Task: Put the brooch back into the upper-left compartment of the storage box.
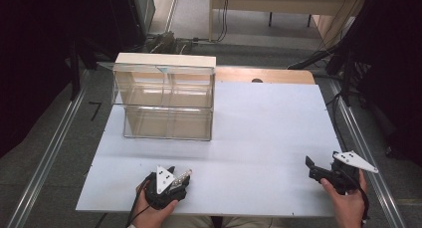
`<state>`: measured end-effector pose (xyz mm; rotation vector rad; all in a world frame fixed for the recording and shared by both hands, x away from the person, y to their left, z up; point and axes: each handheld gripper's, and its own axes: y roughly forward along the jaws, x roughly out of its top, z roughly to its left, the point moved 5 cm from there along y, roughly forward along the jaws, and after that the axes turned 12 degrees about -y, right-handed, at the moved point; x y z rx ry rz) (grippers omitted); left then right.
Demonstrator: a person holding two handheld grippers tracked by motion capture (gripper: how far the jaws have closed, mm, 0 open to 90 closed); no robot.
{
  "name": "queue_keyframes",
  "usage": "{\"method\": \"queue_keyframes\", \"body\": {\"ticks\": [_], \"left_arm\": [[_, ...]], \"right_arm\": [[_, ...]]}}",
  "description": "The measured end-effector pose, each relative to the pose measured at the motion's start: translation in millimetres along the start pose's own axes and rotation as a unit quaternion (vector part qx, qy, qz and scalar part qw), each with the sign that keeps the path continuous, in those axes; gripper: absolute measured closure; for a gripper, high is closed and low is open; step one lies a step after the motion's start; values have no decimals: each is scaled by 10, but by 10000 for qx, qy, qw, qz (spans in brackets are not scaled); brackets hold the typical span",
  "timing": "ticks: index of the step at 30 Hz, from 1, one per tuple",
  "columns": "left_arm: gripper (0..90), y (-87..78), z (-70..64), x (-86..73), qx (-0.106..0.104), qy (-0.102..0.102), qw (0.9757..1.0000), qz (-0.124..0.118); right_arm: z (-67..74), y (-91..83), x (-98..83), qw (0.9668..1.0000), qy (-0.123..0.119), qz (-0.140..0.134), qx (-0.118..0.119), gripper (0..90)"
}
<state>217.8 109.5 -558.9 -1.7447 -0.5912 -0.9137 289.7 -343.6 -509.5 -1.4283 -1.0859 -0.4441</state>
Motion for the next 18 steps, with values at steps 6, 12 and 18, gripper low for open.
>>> {"method": "queue_keyframes", "body": {"ticks": [6, 12, 18], "left_arm": [[545, -13, -54, -19, -98, 121, 9999, -21], [641, -18, -69, -24, -244, 170, 9996, -9], [799, -20, -63, -19, -336, 198, 9992, 15]], "right_arm": [[-1, -2, -1, 10000, 9, 11, -2, 44], [2, -1, -1, 10000, 8, 11, -2, 44], [2, 1, -3, 10000, 9, 22, -2, 44]]}}
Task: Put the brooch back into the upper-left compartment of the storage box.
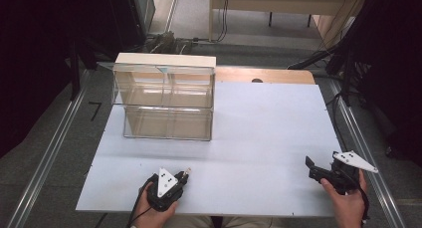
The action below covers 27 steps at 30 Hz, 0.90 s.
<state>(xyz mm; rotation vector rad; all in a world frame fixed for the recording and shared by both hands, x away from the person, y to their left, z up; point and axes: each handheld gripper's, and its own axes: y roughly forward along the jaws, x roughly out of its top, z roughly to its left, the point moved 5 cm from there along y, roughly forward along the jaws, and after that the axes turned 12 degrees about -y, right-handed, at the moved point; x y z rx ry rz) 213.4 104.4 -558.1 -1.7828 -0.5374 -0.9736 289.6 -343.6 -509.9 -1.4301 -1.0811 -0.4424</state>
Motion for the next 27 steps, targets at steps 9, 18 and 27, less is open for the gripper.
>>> {"method": "queue_keyframes", "body": {"ticks": [9, 18, 27], "left_arm": [[804, -9, 24, 21, -119, -97, 9999, 73], [804, -79, 79, 107, -253, -300, 9992, -41], [805, -137, 106, 160, -294, -377, 9987, -149]], "right_arm": [[-4, -2, 1, 10000, -2, -15, 7, 44], [0, 0, 1, 10000, 0, -5, 8, 44], [-1, 0, -1, 10000, 7, 2, 3, 44]]}}
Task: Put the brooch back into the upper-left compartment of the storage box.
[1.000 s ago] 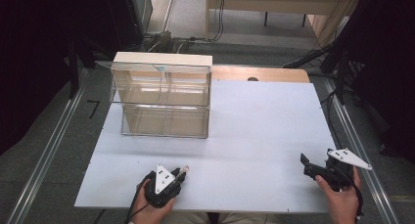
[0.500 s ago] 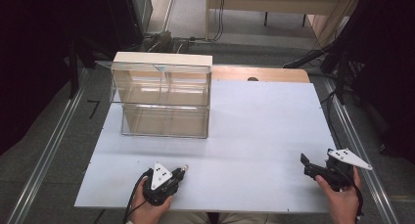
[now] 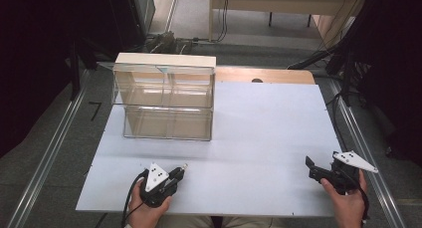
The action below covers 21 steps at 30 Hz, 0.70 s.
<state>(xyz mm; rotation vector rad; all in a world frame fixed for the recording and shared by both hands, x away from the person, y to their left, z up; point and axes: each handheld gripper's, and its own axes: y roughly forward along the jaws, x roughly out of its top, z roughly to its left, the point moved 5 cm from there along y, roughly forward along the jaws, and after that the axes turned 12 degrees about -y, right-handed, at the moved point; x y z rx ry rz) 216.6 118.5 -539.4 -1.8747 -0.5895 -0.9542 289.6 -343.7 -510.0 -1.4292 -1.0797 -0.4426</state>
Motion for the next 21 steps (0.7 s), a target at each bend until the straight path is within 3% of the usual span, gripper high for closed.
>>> {"method": "queue_keyframes", "body": {"ticks": [10, 21], "left_arm": [[804, -44, 8, 41, -23, -37, 10000, -39], [805, -159, 59, 155, 9, -117, 9994, -327]], "right_arm": [[1, 0, 1, 10000, -4, -9, -3, 44], [0, 0, 1, 10000, -4, -9, -9, 44]]}}
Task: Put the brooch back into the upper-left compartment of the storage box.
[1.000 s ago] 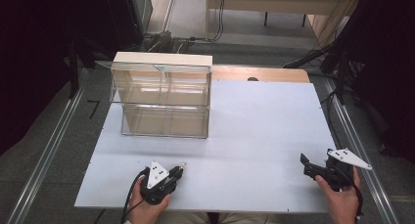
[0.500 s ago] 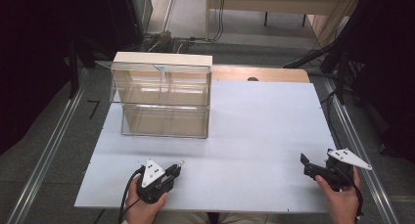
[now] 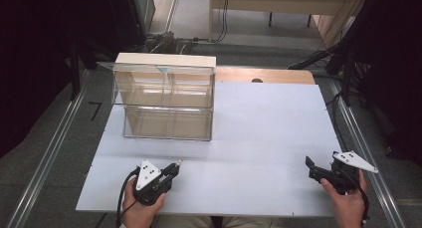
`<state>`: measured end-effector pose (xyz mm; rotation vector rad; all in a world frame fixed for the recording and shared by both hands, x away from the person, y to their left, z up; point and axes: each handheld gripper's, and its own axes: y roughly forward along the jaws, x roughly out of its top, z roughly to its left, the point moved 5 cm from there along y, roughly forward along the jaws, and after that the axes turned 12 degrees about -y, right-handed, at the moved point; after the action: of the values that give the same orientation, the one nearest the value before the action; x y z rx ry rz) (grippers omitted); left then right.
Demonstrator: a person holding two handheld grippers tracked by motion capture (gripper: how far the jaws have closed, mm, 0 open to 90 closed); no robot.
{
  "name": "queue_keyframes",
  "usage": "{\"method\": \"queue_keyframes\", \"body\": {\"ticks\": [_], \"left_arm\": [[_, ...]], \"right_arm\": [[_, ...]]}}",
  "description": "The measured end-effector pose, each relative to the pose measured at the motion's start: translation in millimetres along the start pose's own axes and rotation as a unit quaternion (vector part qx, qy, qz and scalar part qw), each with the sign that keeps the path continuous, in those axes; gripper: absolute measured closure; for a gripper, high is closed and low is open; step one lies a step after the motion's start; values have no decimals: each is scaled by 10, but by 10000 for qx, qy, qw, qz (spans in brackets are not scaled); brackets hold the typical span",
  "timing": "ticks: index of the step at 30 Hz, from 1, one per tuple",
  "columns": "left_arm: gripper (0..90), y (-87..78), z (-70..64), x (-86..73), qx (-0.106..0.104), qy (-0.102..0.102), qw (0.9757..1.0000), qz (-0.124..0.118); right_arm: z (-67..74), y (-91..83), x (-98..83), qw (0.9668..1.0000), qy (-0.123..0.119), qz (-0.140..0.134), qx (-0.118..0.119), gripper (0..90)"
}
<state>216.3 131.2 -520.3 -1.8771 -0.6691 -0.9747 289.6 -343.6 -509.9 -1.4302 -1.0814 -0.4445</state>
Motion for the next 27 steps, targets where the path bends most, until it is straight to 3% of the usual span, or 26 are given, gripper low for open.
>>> {"method": "queue_keyframes", "body": {"ticks": [27], "left_arm": [[805, -150, 36, 165, -19, -185, 9993, -326]], "right_arm": [[-11, -3, -2, 10000, -18, -2, -17, 44]]}}
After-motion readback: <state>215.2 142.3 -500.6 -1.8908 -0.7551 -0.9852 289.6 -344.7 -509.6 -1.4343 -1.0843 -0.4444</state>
